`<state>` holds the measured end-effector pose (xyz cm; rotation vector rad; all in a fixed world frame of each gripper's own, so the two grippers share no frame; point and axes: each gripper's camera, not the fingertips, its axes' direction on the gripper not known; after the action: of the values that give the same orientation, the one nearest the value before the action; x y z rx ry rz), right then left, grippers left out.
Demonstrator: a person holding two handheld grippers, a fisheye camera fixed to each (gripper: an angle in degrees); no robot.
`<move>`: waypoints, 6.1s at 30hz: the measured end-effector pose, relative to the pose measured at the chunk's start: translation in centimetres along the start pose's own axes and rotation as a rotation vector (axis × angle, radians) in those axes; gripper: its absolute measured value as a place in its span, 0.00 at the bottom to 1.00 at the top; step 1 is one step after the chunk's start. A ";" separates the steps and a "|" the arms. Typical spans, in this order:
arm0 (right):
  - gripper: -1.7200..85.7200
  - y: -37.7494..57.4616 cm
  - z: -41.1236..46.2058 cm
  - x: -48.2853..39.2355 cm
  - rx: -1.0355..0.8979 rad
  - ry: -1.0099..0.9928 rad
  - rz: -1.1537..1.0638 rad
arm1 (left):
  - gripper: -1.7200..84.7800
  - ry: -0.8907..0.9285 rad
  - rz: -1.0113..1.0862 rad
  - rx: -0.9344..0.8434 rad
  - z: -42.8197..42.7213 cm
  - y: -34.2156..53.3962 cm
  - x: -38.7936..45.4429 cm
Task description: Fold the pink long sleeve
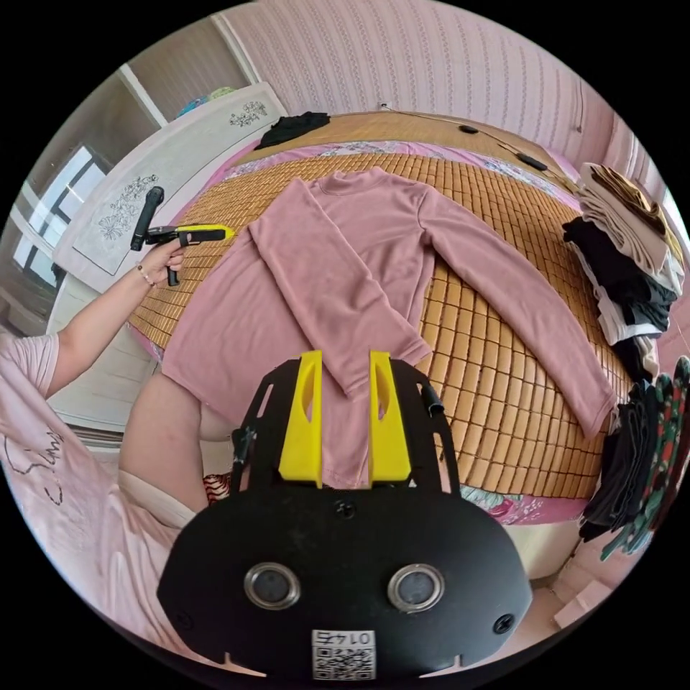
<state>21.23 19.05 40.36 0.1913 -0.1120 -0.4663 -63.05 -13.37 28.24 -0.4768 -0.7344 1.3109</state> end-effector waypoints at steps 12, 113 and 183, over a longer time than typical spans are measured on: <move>0.05 -0.4 4.7 9.2 -0.067 0.014 0.239 | 0.08 0.036 -0.107 -0.097 2.2 -8.6 -0.7; 0.09 28.1 -0.4 38.7 0.340 0.229 0.696 | 0.07 -0.160 1.007 -0.285 -10.3 -53.3 97.0; 0.13 -0.3 4.9 -0.5 -0.033 -0.173 -0.461 | 0.11 0.097 -0.288 0.005 -22.1 2.4 9.1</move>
<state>19.91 18.25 45.07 0.1438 -0.2318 -0.9440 -48.04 -2.10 13.28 -0.4109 -0.6905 1.0133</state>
